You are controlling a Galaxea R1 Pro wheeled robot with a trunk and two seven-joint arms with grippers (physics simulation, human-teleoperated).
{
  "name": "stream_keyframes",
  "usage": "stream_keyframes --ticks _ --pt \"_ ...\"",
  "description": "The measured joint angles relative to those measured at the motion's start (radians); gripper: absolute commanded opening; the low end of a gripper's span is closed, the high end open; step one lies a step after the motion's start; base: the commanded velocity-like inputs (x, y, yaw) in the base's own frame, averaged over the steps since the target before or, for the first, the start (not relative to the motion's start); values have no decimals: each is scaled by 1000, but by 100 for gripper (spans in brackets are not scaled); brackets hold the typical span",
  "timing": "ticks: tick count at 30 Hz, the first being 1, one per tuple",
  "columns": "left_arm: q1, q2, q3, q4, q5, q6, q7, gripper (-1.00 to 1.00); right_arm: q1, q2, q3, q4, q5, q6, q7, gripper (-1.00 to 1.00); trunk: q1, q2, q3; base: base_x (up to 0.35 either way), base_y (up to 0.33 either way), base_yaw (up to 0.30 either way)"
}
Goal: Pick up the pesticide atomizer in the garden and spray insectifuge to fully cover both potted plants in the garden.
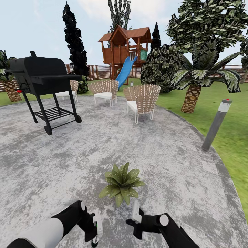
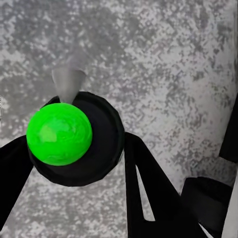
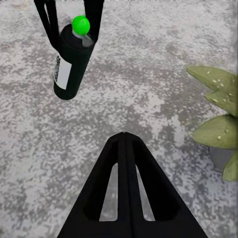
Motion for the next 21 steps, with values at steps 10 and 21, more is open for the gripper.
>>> stream_keyframes --ticks 10,21 --pt "2 -45 -1 1 -4 -20 6 -100 0 27 0 -1 -3 0 -1 -100 0 0 0 0 0 0" --pt "2 -70 -1 -1 -5 -17 35 -100 0 28 0 -1 -3 0 -3 -100 0 0 0 0 0 0"
